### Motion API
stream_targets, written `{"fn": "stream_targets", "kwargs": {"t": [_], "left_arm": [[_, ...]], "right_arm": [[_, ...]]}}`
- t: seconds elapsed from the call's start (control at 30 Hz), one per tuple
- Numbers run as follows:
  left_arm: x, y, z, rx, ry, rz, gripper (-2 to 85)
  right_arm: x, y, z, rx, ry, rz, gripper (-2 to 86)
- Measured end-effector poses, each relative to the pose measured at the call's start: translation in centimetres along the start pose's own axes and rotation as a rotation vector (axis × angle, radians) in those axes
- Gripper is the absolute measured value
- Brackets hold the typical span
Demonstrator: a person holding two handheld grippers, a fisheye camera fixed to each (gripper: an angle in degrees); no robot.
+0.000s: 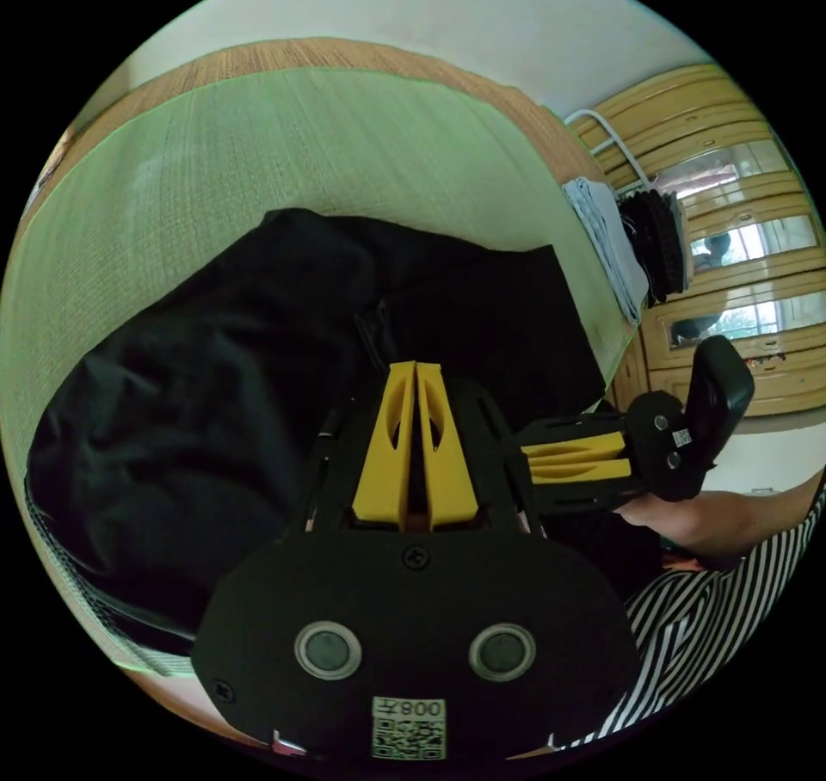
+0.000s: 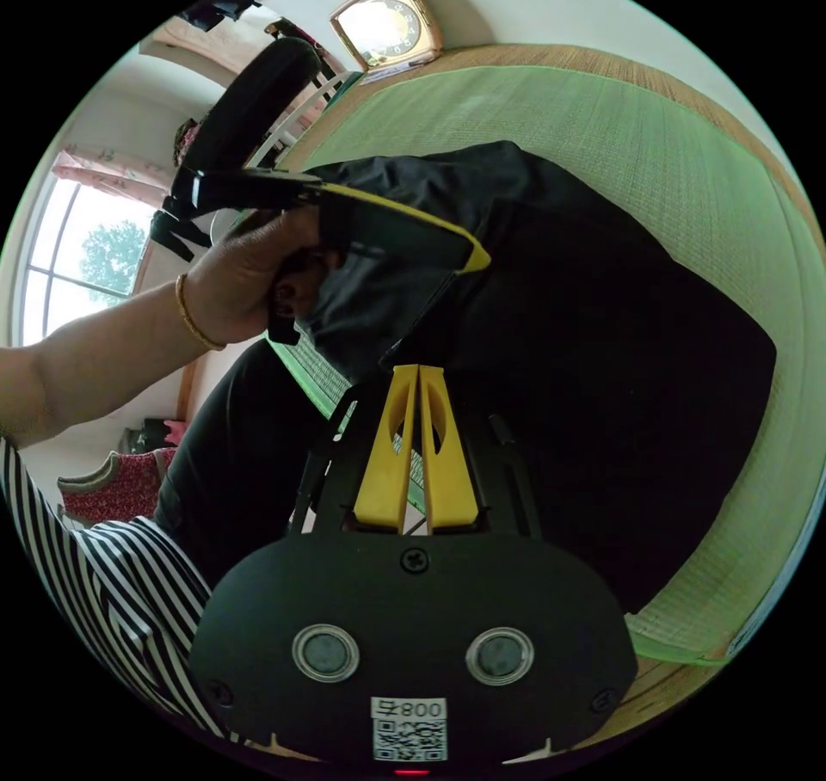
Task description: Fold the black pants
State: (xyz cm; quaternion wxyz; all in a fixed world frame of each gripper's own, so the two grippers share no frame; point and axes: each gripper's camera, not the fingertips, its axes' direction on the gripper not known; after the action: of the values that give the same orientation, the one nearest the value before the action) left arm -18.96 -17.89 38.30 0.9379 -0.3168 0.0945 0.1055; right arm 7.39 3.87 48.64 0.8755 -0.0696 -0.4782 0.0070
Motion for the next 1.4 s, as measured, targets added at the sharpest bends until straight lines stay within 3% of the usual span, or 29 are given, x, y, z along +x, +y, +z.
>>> {"fn": "stream_targets", "kwargs": {"t": [0.47, 0.8, 1.1, 1.4], "left_arm": [[5.4, 4.1, -1.3, 0.014, 0.015, 0.008, 0.1], [9.9, 6.1, -1.1, 0.043, 0.054, 0.018, 0.3], [16.2, 5.1, 2.0, -0.033, 0.076, 0.129, 3.7], [23.3, 2.5, 5.2, -0.103, 0.077, 0.266, 7.3]], "right_arm": [[1.5, 2.2, -4.4, 0.008, -0.063, 0.098, 0.1], [3.6, 7.8, -11.6, 0.136, -0.180, 0.202, 1.7], [10.4, 17.2, -22.0, 0.287, -0.023, 0.438, 7.4], [14.1, 19.3, -24.7, 0.175, 0.000, 0.495, 9.3]]}}
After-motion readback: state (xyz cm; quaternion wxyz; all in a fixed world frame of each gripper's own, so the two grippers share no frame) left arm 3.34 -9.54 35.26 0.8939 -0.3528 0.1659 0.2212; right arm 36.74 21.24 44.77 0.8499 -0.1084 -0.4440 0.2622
